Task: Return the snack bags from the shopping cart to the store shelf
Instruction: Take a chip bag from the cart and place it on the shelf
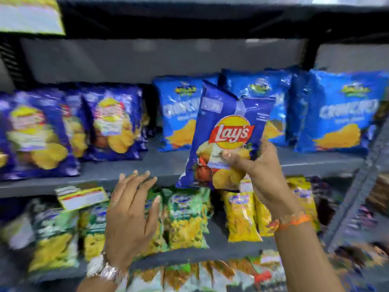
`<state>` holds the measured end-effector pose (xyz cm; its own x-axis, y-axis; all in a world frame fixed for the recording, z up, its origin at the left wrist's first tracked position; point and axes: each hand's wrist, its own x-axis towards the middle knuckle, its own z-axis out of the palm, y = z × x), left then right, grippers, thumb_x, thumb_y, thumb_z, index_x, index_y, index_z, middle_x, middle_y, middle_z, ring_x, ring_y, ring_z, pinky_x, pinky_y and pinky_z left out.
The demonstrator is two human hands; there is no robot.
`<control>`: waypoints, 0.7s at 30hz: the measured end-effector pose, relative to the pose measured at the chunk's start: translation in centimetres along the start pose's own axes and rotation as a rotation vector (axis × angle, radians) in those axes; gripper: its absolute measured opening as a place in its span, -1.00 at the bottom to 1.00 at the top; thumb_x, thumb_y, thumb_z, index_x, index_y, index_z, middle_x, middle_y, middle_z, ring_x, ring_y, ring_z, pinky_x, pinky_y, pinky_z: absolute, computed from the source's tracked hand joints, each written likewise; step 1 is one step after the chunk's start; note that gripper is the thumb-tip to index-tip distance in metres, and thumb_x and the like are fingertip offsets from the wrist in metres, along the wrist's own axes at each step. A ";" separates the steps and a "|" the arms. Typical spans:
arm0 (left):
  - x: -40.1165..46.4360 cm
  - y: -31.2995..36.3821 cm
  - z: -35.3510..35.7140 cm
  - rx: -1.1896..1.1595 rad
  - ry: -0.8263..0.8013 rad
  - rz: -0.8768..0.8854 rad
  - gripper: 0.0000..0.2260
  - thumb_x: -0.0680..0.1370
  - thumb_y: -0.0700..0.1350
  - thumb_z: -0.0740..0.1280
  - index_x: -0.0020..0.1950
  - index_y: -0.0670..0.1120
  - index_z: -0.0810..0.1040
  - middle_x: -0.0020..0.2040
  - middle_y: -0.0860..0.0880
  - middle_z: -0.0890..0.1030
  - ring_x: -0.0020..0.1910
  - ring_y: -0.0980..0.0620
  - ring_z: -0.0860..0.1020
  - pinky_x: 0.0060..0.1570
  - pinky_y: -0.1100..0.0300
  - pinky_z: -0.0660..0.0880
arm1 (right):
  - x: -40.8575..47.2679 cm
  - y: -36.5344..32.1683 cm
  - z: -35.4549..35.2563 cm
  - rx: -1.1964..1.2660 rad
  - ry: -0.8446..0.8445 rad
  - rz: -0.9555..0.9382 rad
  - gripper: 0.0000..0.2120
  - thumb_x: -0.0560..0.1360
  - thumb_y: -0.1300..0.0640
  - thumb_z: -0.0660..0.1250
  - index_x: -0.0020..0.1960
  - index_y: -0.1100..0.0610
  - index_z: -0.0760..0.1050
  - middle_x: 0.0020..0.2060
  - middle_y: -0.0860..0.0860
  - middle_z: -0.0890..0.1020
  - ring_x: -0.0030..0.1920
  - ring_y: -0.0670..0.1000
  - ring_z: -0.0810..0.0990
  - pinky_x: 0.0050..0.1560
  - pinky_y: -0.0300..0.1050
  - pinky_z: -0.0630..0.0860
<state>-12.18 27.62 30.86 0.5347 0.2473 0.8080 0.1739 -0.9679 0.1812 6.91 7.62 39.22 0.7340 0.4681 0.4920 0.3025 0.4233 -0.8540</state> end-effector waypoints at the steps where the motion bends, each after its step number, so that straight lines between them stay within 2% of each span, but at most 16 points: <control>1: 0.0 -1.1 -0.7 0.045 -0.017 -0.027 -0.65 0.60 -0.04 0.25 0.30 -0.18 0.57 0.32 -0.13 0.57 0.37 -0.20 0.48 0.58 -0.07 0.12 | 1.1 0.3 1.9 0.006 -0.030 0.001 -0.54 0.27 0.28 0.63 0.14 0.14 0.61 -0.05 0.02 0.78 -0.06 0.01 0.76 -0.07 -0.07 0.68; 4: -0.4 -3.6 -2.1 0.173 -0.091 -0.047 -0.59 0.62 0.03 0.20 0.35 -0.18 0.52 0.35 -0.13 0.55 0.41 -0.18 0.44 0.60 -0.05 0.08 | 3.9 1.9 7.1 -0.001 -0.101 0.017 -0.64 0.33 0.31 0.59 0.06 0.07 0.62 -0.10 -0.05 0.79 -0.08 -0.07 0.77 -0.10 -0.15 0.68; 8: -1.1 -5.7 -2.5 0.345 -0.231 0.013 -0.51 0.62 0.09 0.24 0.44 -0.19 0.46 0.40 -0.13 0.53 0.43 -0.16 0.42 0.59 -0.07 0.08 | 6.3 4.9 12.6 -0.045 -0.142 0.042 -0.67 0.37 0.30 0.59 0.07 0.08 0.62 -0.09 -0.05 0.78 -0.05 -0.05 0.77 -0.04 -0.08 0.70; 12: -1.6 -7.0 -2.4 0.435 -0.313 0.045 -0.43 0.63 0.15 0.18 0.49 -0.21 0.41 0.45 -0.15 0.49 0.48 -0.15 0.40 0.55 -0.08 0.09 | 7.8 6.8 16.3 -0.099 -0.134 0.042 -0.64 0.32 0.23 0.64 0.02 0.00 0.61 -0.18 -0.20 0.76 -0.12 -0.21 0.75 -0.17 -0.30 0.65; 14: -1.8 -7.4 -2.3 0.458 -0.335 0.059 -0.42 0.64 0.17 0.12 0.49 -0.22 0.41 0.46 -0.16 0.49 0.48 -0.14 0.41 0.51 -0.09 0.12 | 8.3 7.3 17.7 -0.141 -0.137 0.026 -0.62 0.30 0.19 0.66 -0.01 -0.07 0.58 -0.15 -0.21 0.75 -0.07 -0.19 0.75 -0.10 -0.23 0.68; 17: -1.9 -7.7 -2.2 0.466 -0.341 0.076 -0.42 0.65 0.17 0.09 0.50 -0.22 0.41 0.47 -0.15 0.48 0.47 -0.10 0.43 0.51 -0.04 0.12 | 8.6 8.2 19.3 -0.175 -0.176 0.036 -0.53 0.32 0.17 0.65 0.15 -0.01 0.55 0.07 -0.04 0.73 0.11 -0.01 0.73 0.16 0.03 0.67; 19: -2.1 -7.8 -2.1 0.451 -0.328 0.081 -0.42 0.65 0.16 0.09 0.51 -0.22 0.39 0.48 -0.15 0.47 0.48 -0.09 0.42 0.50 -0.03 0.13 | 8.5 8.2 19.5 -0.209 -0.187 0.069 -0.37 0.35 0.12 0.63 0.35 0.14 0.47 0.21 0.04 0.68 0.20 0.03 0.68 0.26 0.08 0.62; 21: -2.3 -8.1 -1.9 0.425 -0.326 0.062 -0.42 0.66 0.16 0.09 0.53 -0.21 0.36 0.52 -0.15 0.42 0.51 -0.08 0.38 0.51 -0.02 0.13 | 8.3 8.6 18.9 -0.251 -0.217 0.096 -0.30 0.34 0.12 0.64 0.39 0.16 0.42 0.22 0.04 0.67 0.19 -0.01 0.68 0.24 0.03 0.63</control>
<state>-16.45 34.81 28.58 0.7719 0.2564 0.5817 0.4168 -0.8951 -0.1585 4.06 29.80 39.16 0.6282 0.6621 0.4087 0.3982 0.1776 -0.8999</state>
